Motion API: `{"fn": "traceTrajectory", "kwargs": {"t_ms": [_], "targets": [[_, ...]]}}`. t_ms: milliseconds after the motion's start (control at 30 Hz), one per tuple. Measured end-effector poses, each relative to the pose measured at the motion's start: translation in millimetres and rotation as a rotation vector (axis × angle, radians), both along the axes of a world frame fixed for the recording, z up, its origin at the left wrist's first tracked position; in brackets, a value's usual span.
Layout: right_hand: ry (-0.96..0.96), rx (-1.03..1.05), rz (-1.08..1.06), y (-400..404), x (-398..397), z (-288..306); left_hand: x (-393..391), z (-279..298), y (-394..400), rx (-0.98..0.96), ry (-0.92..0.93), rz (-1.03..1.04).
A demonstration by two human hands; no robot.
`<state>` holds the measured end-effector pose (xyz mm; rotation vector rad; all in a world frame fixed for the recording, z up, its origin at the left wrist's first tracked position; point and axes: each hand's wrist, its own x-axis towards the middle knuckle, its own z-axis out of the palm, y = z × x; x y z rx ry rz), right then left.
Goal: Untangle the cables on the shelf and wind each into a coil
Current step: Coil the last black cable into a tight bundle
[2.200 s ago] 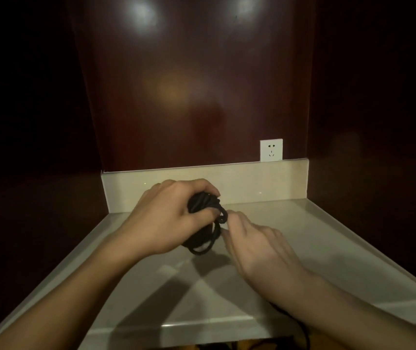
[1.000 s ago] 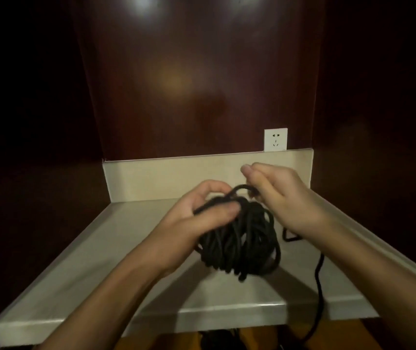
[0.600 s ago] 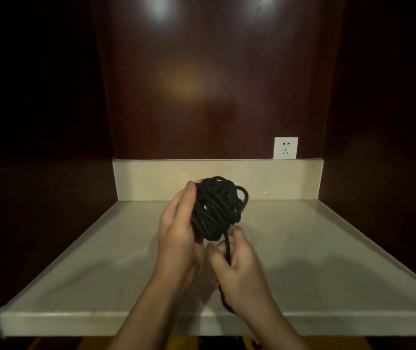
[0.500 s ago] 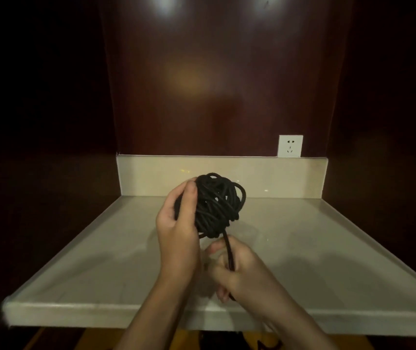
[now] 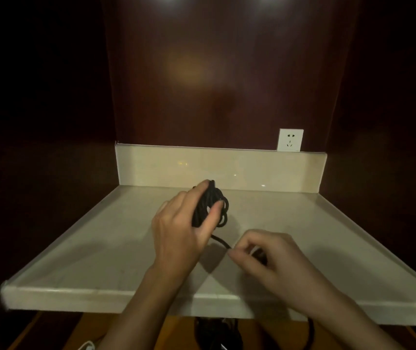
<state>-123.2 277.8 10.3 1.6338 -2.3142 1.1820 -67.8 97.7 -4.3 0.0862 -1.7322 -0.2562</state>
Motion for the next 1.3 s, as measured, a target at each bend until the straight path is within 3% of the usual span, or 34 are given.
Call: {"fn": "traceTrajectory", "kwargs": {"t_ms": [100,200,400,600,800,900,967,1033,1133,1200,1300], "targets": [[0.006,0.023,0.021,7,-7,14,3,8,0,-0.036,-0.06,0.034],[-0.054,-0.082,0.003,9,-8,23,9,15,3,-0.042,-0.155,0.005],[-0.583,-0.234,0.219,-2,-7,43,13,15,19,-0.067,-0.485,-0.237],[-0.52,-0.125,0.179,-8,-16,55,19,14,15,-0.022,-0.613,-0.403],[-0.492,0.221,0.129,-9,-28,73,16,16,6,-0.013,-0.616,-0.032],[-0.431,0.211,0.175,-7,-25,64,22,18,-2,0.004,-0.594,-0.003],[-0.276,0.212,0.161,-7,-25,58,27,23,-3,0.004,-0.616,0.014],[0.015,0.221,0.083,-9,-29,54,31,29,-3,0.026,-0.676,0.016],[0.306,0.188,0.123,-11,-37,52,39,35,-10,0.15,-0.809,-0.129],[0.222,0.093,0.2,-10,-43,51,43,37,-13,0.228,-0.896,-0.201],[-0.134,0.039,0.299,-6,-50,61,42,37,-10,0.199,-0.973,-0.028]]}}
